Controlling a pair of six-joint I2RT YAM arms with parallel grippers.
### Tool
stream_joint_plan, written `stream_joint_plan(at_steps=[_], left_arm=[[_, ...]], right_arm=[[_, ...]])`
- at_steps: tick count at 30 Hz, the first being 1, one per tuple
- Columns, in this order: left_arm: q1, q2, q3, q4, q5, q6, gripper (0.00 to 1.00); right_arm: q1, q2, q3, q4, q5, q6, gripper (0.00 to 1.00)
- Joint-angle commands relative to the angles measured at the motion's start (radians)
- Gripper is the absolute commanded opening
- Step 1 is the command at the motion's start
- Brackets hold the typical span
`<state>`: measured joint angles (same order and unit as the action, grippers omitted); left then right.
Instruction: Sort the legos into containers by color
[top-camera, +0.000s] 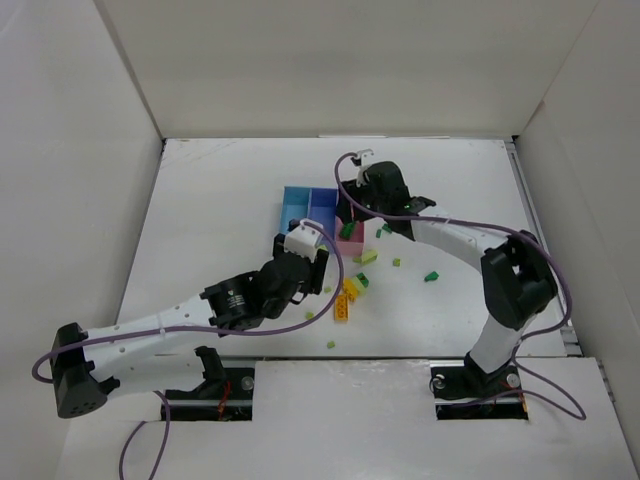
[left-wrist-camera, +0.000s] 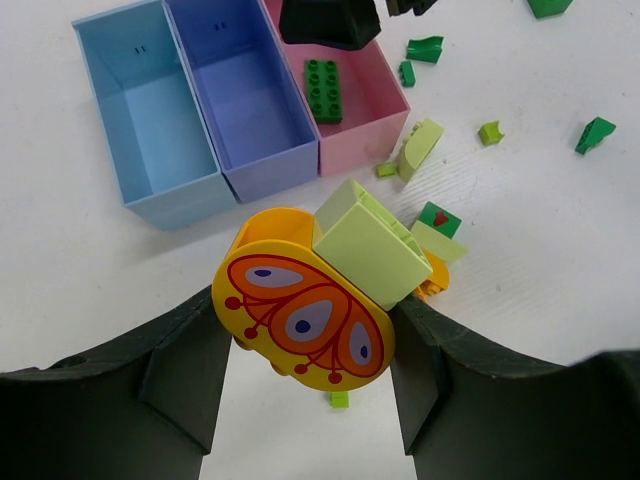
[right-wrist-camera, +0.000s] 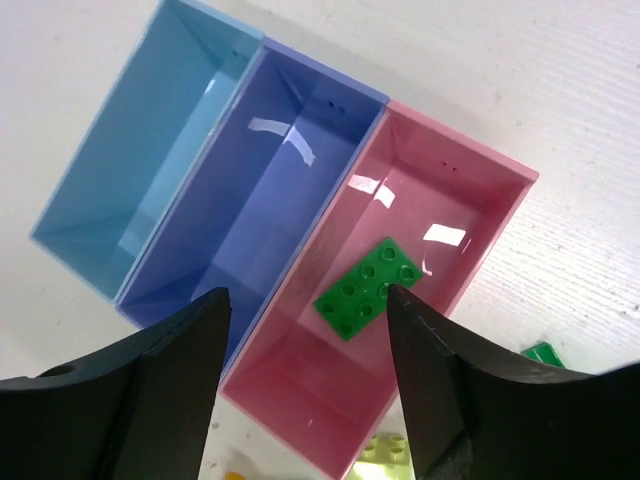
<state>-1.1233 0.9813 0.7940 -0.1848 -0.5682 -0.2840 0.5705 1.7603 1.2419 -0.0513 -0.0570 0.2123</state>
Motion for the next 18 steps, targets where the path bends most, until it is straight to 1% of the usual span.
stream_joint_plan(at_steps=[1,2,4,5,7,8,9,10,12,15,18], left_arm=[[0.007,-0.003,0.016,0.025,0.020,0.040,0.10],[0.007,-0.003,0.016,0.025,0.031,0.064,0.10],[0.007,-0.012,0.004,0.060,0.051,0.101,0.10],[0.007,-0.012,0.004,0.073,0.082,0.121,0.10],[0.007,-0.032,-0.009,0.105,0.109,0.186,0.10],[0.007,-0.032,-0.022,0.131,0.123,0.209,0.10],[0.007,-0.041,-0.022,0.145,0.175,0.236,0.10],[0.007,-0.041,-0.033,0.159,0.192,0.291,0.10],[0.007,-0.052,-0.033,0.183,0.237,0.330,0.10],[0.007,-0.052,-0.042,0.192,0.298,0.412,0.10],[0.007,-0.041,-0.042,0.203,0.307,0.437,0.10]], right_arm=[[0.008,-0.114,-0.012,0.053,-0.026,-0.036,0.69],[-0.004,-0.136,-0.012,0.053,-0.099,-0.048,0.69],[-0.032,-0.220,-0.056,0.053,-0.206,-0.076,0.74],[-0.043,-0.249,-0.071,0.053,-0.330,-0.085,0.76],[-0.078,-0.312,-0.126,0.053,-0.442,-0.085,0.81],[-0.090,-0.371,-0.146,0.053,-0.508,-0.108,0.82],[-0.101,-0.399,-0.182,0.053,-0.637,-0.108,0.82],[-0.110,-0.424,-0.199,0.053,-0.685,-0.108,0.86],[-0.110,-0.482,-0.226,0.053,-0.783,-0.096,0.90],[-0.101,-0.510,-0.237,0.038,-0.845,-0.048,0.90],[-0.101,-0.510,-0.246,0.038,-0.865,0.002,0.90]])
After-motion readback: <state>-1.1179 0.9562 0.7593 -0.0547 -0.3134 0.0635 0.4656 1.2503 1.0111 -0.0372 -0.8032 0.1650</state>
